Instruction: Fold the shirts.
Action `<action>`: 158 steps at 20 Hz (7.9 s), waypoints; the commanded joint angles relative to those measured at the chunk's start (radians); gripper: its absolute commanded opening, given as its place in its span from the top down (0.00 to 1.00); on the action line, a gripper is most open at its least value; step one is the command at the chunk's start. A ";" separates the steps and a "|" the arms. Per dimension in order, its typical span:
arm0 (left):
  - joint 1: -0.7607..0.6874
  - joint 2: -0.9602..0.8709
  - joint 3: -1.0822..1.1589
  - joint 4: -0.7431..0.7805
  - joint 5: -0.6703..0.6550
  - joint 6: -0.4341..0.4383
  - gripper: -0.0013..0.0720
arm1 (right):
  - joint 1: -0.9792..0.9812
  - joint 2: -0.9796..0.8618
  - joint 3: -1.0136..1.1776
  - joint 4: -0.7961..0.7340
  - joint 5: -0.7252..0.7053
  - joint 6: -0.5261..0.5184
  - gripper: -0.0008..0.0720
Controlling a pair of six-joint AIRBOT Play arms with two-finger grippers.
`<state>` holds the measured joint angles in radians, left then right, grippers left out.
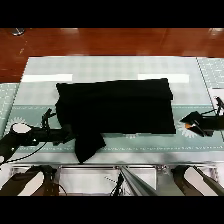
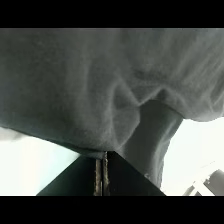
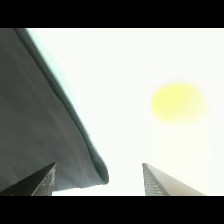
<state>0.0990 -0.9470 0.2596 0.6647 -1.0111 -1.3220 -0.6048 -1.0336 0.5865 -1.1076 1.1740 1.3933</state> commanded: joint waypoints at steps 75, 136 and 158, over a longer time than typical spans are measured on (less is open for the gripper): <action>0.044 -0.148 0.502 0.015 -0.045 0.117 0.94 | 0.330 -0.831 0.962 0.247 0.285 -0.080 0.96; -0.031 0.399 0.332 0.225 -0.019 -0.104 0.94 | 1.040 -0.816 1.192 0.446 0.114 0.017 0.12; -0.033 0.342 0.311 0.190 -0.015 -0.104 0.94 | 0.903 0.071 -0.280 0.557 -0.542 0.167 0.14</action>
<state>0.0662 -0.6010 0.5819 0.8669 -1.0279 -1.4258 0.2653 -0.8219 0.2901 -0.6724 0.6697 1.6726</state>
